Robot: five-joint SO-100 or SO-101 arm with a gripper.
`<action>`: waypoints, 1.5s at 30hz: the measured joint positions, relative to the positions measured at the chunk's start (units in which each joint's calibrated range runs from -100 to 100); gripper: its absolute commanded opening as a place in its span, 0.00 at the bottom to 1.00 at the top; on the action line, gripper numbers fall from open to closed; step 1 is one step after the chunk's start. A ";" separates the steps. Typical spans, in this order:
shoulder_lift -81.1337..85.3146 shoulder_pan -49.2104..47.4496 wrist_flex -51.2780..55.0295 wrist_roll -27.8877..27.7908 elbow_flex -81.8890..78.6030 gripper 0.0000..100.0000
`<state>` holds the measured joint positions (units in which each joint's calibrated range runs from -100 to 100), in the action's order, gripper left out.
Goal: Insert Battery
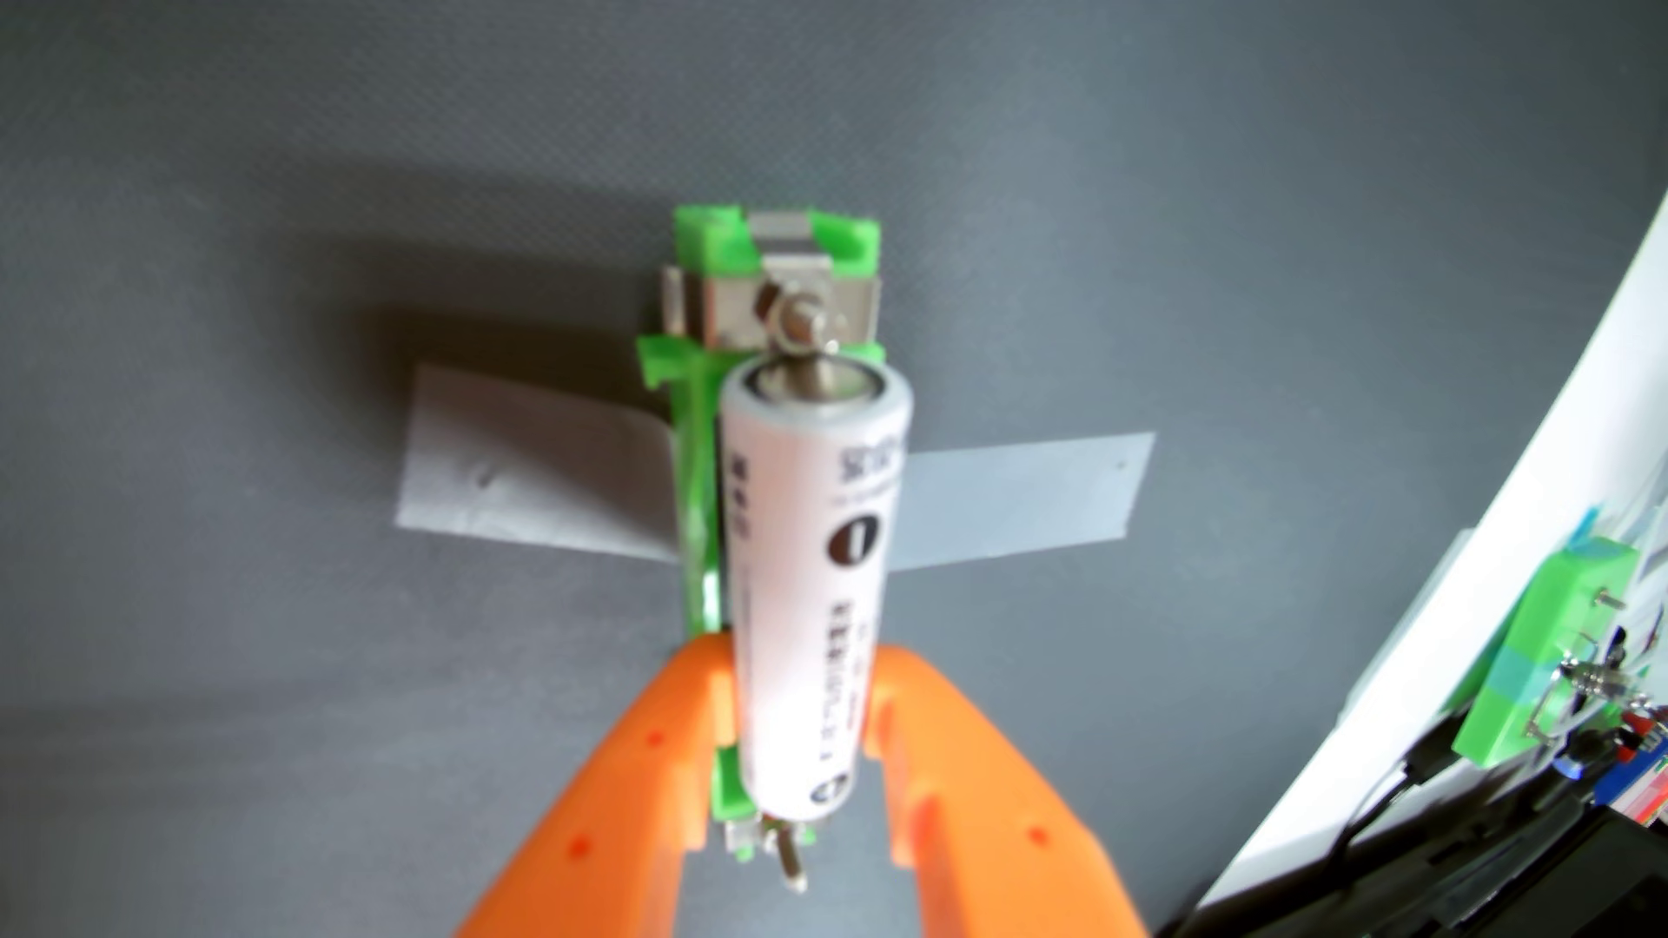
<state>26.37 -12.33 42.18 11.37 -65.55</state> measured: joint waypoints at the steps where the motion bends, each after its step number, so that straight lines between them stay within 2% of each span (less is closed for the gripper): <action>1: 0.00 0.08 0.00 0.00 0.00 0.01; 7: 0.08 4.10 -0.08 0.20 -0.18 0.01; 45: 0.08 1.47 -0.08 -0.26 -0.54 0.01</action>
<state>26.46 -10.86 42.09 11.11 -66.09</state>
